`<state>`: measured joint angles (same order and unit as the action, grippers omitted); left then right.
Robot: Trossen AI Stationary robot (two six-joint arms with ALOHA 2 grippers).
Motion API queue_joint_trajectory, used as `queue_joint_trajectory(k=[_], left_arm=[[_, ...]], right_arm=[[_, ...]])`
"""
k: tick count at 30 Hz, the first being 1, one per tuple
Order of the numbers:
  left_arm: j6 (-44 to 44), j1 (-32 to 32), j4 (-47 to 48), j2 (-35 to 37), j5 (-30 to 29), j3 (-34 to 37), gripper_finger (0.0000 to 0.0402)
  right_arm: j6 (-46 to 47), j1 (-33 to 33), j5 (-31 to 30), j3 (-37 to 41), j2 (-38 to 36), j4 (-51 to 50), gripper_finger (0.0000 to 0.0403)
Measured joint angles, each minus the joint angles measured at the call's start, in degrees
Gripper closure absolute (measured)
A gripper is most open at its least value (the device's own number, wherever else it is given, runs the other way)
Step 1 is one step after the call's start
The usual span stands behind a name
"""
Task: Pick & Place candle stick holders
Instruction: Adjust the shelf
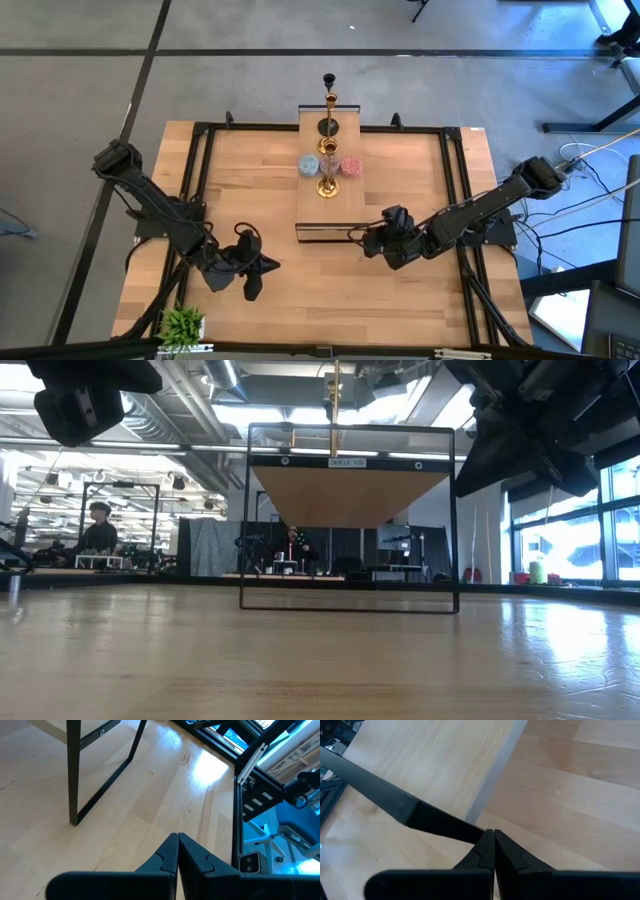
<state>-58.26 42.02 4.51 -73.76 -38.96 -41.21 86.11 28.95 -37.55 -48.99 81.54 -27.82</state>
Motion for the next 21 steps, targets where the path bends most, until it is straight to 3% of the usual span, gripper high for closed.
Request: queue_joint_trajectory(k=[16, 21], left_arm=[[0.4, 0.0, 0.0, 0.0, 0.0, 0.0, 0.04], [0.5, 0.1, -0.4, 0.0, 0.8, 0.0, 0.04]], right_arm=[[-0.7, 0.0, -1.0, 0.0, 0.0, 2.1, 0.0403], [-2.6, 0.7, -2.0, -3.1, 0.0, -2.2, 0.0403]])
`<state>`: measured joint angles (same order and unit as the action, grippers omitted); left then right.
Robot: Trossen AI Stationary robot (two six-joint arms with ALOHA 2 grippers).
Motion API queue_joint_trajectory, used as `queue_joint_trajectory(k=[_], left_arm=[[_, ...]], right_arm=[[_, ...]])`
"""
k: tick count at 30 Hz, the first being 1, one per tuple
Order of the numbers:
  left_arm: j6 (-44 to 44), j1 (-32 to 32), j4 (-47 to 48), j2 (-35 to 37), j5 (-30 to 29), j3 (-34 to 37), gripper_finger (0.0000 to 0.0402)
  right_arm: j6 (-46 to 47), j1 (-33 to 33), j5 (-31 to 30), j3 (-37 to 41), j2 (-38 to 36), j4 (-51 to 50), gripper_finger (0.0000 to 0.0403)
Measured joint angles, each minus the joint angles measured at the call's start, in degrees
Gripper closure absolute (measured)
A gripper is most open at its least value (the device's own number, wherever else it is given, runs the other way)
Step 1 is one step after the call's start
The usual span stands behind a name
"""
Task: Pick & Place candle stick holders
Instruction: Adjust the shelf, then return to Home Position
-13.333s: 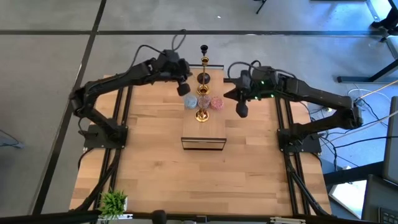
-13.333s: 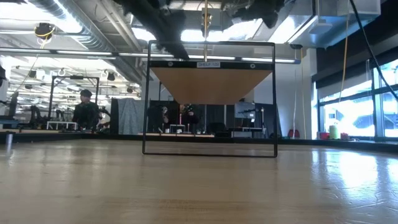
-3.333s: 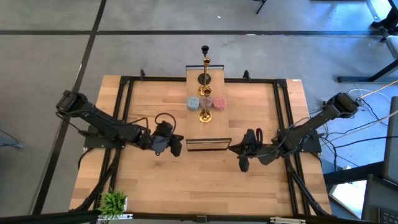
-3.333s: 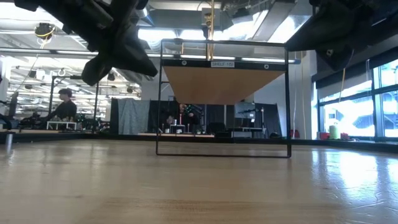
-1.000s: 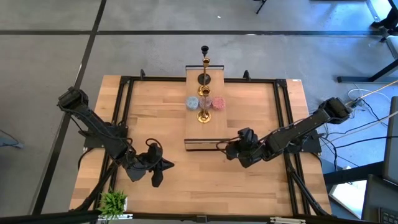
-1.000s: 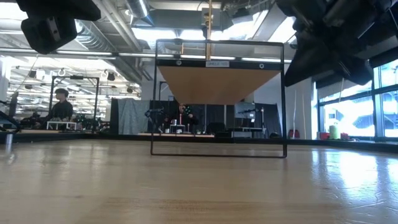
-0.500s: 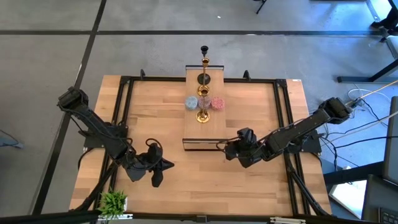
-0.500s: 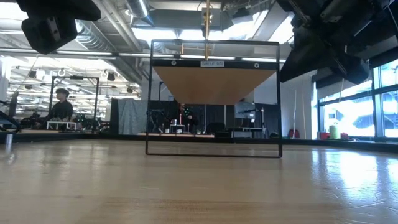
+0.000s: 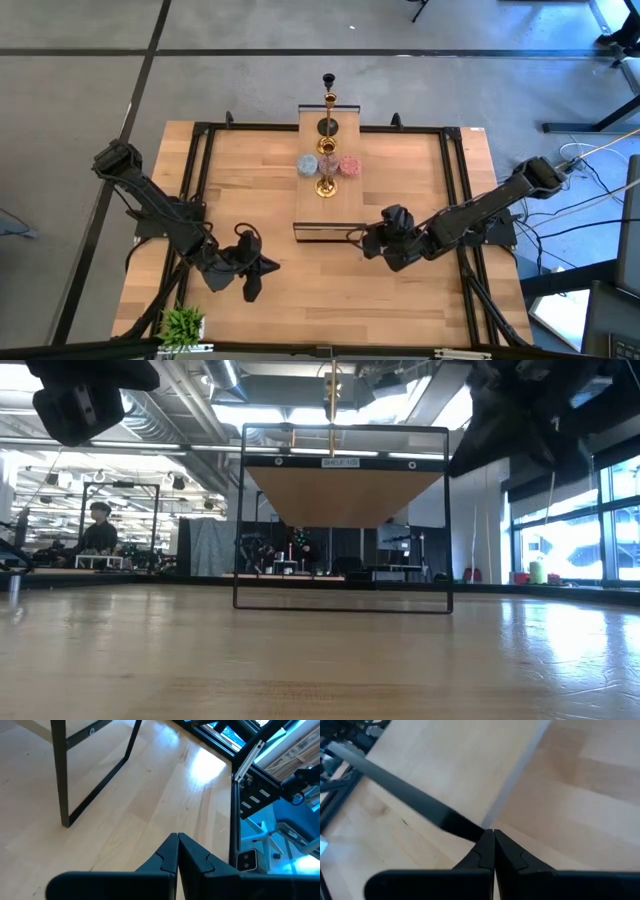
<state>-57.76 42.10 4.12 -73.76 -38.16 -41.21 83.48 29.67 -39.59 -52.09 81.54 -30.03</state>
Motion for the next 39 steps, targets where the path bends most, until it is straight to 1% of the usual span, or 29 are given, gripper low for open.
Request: queue_joint_trajectory(k=[3, 7, 10, 14, 17, 20, 25, 29, 31, 33, 35, 37, 39], left_arm=[[0.0, 0.6, -1.1, 0.0, -0.3, 0.0, 0.04], [1.2, 1.0, -4.0, 0.0, -1.9, 0.0, 0.04], [3.8, 1.0, -8.0, 0.0, -1.9, 0.0, 0.04], [10.1, 0.9, -17.4, 0.0, -3.5, 0.0, 0.04], [12.8, 0.6, -22.4, 0.0, -6.9, 0.0, 0.04], [13.9, -1.2, -24.5, 0.0, -7.5, 0.0, 0.04], [13.1, -6.4, -24.8, 0.0, -5.1, 0.0, 0.04], [12.6, -11.6, -24.9, 0.0, -3.4, 0.0, 0.04], [12.2, -14.2, -25.0, 0.0, -2.1, 0.0, 0.04], [12.0, -16.4, -25.4, 0.0, -1.2, 0.0, 0.04], [12.0, -18.0, -25.7, 0.0, -1.1, 0.0, 0.04], [12.0, -19.2, -26.0, 0.0, -1.1, 0.0, 0.04], [12.0, -20.1, -26.6, 0.0, -1.1, 0.0, 0.04]], right_arm=[[-1.8, 0.8, -1.3, -4.4, 0.0, -6.2, 0.0403], [-7.1, 2.8, -3.8, -11.8, 0.0, -13.2, 0.0403], [-13.4, 5.9, -8.5, -17.3, -0.1, -13.5, 0.0403], [-26.4, 10.9, -13.6, -21.0, -0.1, -8.6, 0.0403], [-34.6, 13.9, -14.2, -21.2, -0.1, -5.4, 0.0403], [-35.8, 15.5, -13.9, -21.2, -0.1, -6.2, 0.0403], [-38.1, 15.5, -9.6, -21.2, -0.1, -8.7, 0.0403], [-42.5, 14.5, -3.7, -20.7, -0.6, -7.8, 0.0403], [-43.6, 14.5, -2.6, -20.1, -0.9, -6.9, 0.0403], [-43.7, 14.6, -2.7, -18.4, -2.6, -7.3, 0.0403], [-43.6, 14.8, -3.2, -15.6, -6.0, -7.0, 0.0403], [-43.4, 15.0, -3.7, -11.7, -9.9, -5.9, 0.0403], [-43.6, 15.0, -3.6, -7.0, -13.6, -2.3, 0.0403]])
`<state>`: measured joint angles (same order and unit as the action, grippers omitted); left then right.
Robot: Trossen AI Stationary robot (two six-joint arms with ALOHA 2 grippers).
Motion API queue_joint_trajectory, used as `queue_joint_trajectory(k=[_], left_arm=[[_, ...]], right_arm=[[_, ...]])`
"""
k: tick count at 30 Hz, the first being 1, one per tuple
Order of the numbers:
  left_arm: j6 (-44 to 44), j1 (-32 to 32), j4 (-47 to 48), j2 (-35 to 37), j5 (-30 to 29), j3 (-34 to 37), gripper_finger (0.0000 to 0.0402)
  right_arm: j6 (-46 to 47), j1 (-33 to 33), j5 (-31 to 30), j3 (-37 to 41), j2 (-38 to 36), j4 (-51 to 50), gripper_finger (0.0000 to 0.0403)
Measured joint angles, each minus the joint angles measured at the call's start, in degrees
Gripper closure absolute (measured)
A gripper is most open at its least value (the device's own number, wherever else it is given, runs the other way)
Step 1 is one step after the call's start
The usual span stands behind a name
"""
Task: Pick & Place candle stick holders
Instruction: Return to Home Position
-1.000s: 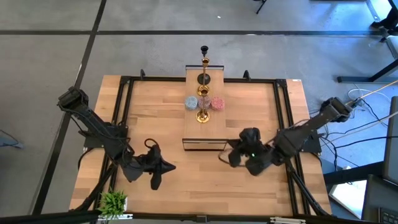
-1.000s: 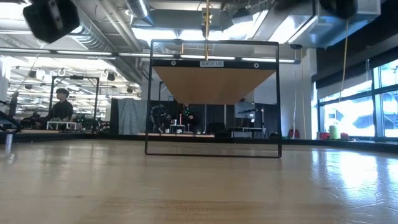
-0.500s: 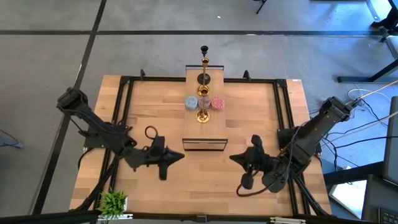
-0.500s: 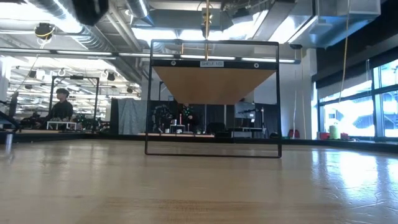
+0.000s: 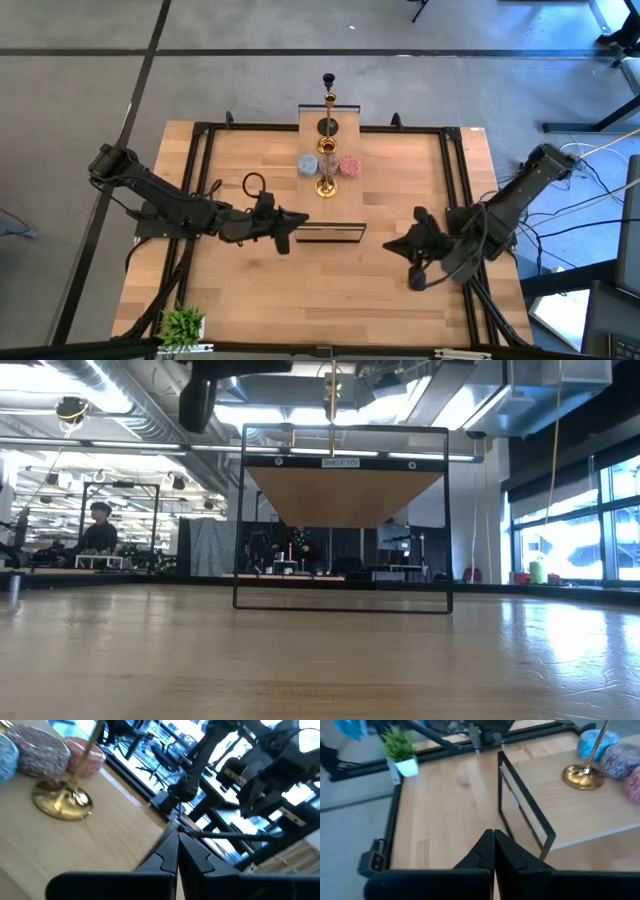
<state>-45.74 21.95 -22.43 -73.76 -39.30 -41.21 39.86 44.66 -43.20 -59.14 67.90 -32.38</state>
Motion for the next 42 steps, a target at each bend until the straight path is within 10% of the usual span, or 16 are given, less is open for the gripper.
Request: queue_joint_trajectory(k=[8, 25, 42], left_arm=[[-2.6, -2.3, -0.1, 0.0, -5.2, 0.0, 0.04], [-4.5, -2.6, -3.3, 0.0, -22.7, 0.0, 0.04], [-6.0, -2.6, -3.3, 0.0, -27.8, 0.0, 0.04]], right_arm=[[-6.4, -3.1, 6.3, 16.6, -13.0, 17.4, 0.0403], [-22.5, -19.9, 31.7, 30.5, -37.8, 15.9, 0.0403], [-28.8, -39.5, 47.2, 38.5, -48.9, 16.7, 0.0403]])
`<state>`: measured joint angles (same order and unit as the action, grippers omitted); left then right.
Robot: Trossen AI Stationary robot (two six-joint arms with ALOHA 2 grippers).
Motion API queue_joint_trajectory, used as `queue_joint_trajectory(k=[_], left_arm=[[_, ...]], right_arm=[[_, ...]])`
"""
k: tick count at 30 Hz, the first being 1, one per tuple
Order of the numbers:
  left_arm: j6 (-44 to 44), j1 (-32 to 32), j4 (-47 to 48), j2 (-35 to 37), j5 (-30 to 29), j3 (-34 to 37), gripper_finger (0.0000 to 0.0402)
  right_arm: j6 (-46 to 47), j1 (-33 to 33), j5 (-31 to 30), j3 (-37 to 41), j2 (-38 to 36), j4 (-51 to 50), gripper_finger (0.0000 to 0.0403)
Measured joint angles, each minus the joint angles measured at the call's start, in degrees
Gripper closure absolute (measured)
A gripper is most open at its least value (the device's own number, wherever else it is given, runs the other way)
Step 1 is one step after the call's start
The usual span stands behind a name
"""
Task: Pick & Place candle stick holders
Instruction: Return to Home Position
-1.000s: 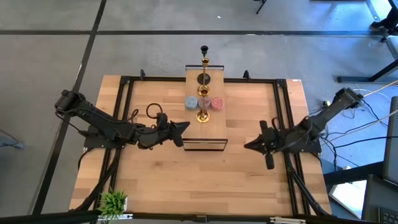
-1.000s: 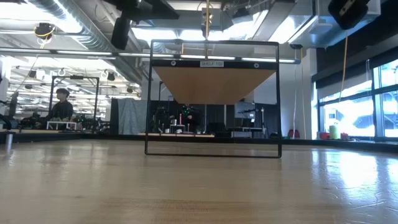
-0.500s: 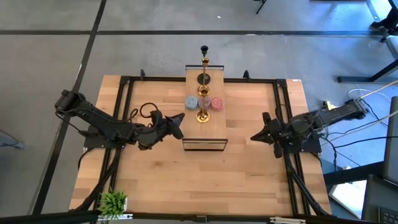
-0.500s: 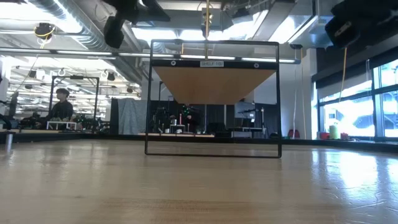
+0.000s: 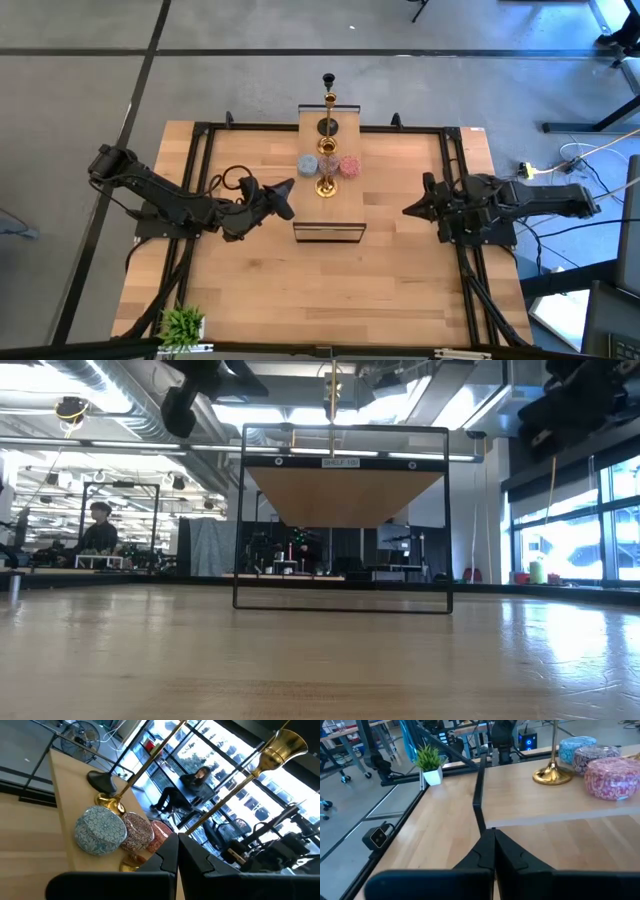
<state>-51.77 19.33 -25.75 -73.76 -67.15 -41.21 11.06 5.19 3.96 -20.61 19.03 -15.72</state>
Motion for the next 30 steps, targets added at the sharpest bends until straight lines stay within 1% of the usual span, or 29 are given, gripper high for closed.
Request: queue_joint_trajectory(k=[3, 8, 13, 17, 21, 30], left_arm=[[0.0, 0.0, 0.0, 0.0, -0.3, 0.0, 0.04], [0.0, 0.0, 0.0, 0.0, -0.4, 0.0, 0.04], [0.0, 0.0, 0.0, 0.0, -0.4, 0.0, 0.04], [0.0, 0.0, 0.0, 0.0, -0.4, 0.0, 0.04], [0.0, 0.0, 0.0, 0.0, -0.4, 0.0, 0.04], [-0.2, 0.0, 0.0, 0.0, -0.8, 0.0, 0.04]], right_arm=[[-0.2, -2.1, 0.6, 0.4, 0.0, 0.2, 0.0403], [0.7, -3.9, -1.2, 1.8, 0.0, 0.5, 0.0403], [2.0, -4.0, -2.1, 2.7, -0.8, 1.9, 0.0403], [2.0, -4.0, -4.0, 2.7, -2.5, 2.0, 0.0403], [2.1, -4.0, -4.3, 2.7, -4.4, 1.5, 0.0403], [2.9, -4.0, -5.5, 2.8, -7.1, -2.6, 0.0403]])
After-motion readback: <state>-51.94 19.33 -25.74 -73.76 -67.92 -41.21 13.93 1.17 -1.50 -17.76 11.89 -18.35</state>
